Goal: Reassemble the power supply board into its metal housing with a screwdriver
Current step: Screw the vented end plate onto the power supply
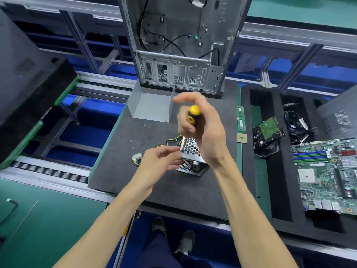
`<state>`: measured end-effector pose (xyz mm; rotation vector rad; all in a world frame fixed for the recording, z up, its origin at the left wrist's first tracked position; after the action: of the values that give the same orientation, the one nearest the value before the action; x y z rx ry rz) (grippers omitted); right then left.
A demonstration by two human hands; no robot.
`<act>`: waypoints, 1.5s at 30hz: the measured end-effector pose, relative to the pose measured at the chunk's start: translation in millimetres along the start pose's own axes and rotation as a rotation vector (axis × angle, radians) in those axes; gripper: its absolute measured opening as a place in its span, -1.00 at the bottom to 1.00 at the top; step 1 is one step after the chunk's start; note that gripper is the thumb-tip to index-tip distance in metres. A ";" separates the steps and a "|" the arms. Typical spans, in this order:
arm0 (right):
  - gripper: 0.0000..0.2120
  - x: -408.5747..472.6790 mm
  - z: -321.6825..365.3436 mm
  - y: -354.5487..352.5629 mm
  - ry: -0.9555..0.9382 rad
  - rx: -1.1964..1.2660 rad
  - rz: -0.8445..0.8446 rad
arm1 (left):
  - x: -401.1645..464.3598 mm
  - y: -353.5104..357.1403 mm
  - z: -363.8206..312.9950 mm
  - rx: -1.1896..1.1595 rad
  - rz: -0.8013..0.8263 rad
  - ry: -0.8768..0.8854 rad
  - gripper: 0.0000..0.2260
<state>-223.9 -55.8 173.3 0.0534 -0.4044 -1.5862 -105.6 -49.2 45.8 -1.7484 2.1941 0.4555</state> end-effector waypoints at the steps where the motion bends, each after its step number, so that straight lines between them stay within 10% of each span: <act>1: -0.65 0.4 -0.7 0.6 0.015 0.020 0.000 | -0.2 -0.7 -1.4 0.025 0.000 0.013 -0.88; 9: -0.34 5.2 -2.6 -4.0 0.117 -0.053 -0.112 | -2.9 1.0 -3.0 0.028 0.003 0.017 -0.88; 24: -0.90 -11.1 9.7 1.2 -0.077 -0.159 0.004 | -1.0 3.7 -5.3 0.024 -0.029 0.007 -0.89; 36: -0.76 -8.1 6.6 -0.2 -0.008 -0.174 -0.052 | -5.9 3.4 -13.3 0.188 -0.007 0.076 -0.91; 45: -0.67 -6.3 -13.0 0.6 0.134 -0.319 0.115 | -73.1 1.1 -164.7 0.698 -0.248 0.923 -0.79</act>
<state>-219.3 -52.6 160.0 -0.1059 -0.0458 -1.5061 -96.6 -54.3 225.7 -1.9165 2.1204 -1.2536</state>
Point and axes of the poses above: each hand's wrist, its own x-axis towards the middle knuckle, its own y-axis out of the palm, z = x × y, the point moved 8 cm from there along x, towards the middle knuckle, and after that the axes turned 4 degrees about -z, right-handed, at the moved point
